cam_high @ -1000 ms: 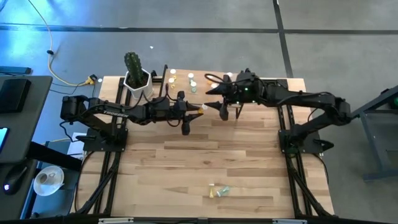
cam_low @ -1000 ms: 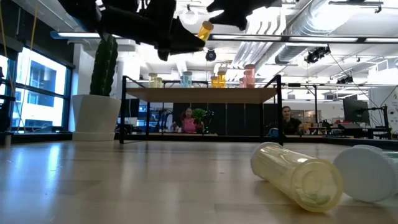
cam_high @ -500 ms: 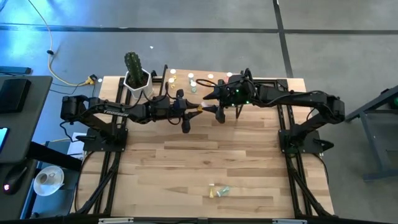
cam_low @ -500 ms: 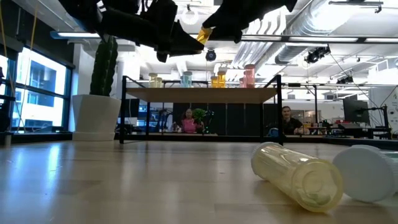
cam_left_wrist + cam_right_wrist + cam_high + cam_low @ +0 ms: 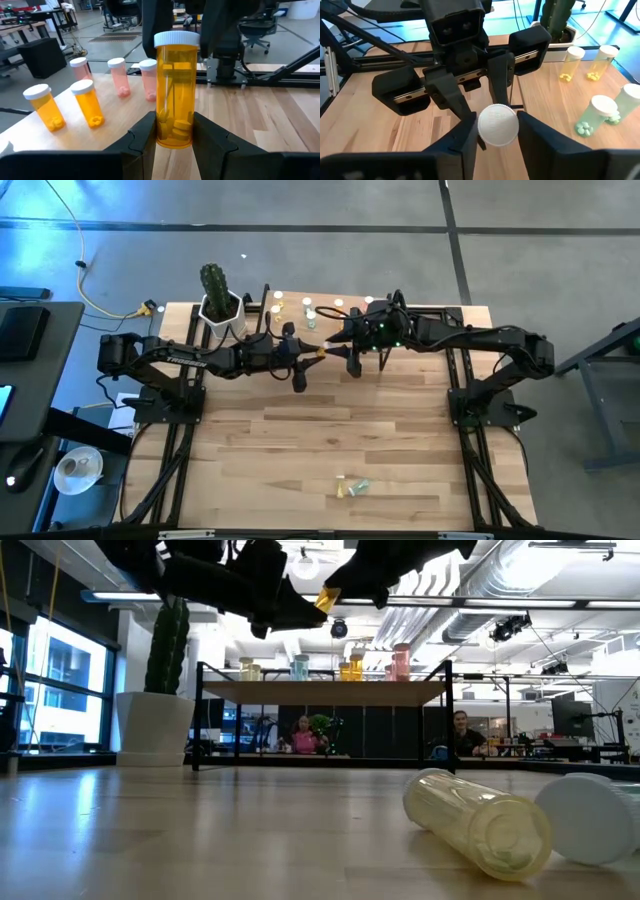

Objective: Pick and place medicine bottles onto shelf by color
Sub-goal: Put the orange pill bottle on the shelf aligned with the other orange pill bottles

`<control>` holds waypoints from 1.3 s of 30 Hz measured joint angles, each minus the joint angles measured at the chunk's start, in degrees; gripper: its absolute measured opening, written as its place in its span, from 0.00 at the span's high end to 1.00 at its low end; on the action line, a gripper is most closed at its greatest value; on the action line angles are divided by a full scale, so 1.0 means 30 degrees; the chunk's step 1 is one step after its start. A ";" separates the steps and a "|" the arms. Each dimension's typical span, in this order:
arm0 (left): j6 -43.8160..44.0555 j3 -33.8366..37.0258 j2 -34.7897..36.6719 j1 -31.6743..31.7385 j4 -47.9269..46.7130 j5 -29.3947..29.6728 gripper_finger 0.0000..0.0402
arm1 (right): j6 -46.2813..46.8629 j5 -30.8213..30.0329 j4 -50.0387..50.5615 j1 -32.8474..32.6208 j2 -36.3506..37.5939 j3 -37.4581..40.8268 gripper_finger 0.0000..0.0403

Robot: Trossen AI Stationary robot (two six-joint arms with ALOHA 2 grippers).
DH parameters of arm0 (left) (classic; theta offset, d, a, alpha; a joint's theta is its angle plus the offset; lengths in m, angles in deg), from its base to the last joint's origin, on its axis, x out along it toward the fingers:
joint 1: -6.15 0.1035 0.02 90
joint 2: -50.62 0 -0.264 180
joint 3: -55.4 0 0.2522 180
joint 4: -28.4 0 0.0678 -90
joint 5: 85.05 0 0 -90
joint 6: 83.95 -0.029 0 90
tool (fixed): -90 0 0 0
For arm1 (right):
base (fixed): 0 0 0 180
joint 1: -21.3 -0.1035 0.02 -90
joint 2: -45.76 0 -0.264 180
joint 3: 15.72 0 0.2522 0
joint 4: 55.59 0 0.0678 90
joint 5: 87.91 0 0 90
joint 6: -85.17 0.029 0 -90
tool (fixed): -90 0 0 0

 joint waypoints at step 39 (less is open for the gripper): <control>-0.0335 -0.0007 0.1910 0.0073 -0.2579 0.1546 0.47 | 0.0142 -0.3494 0.2246 0.1413 0.1734 0.0000 0.76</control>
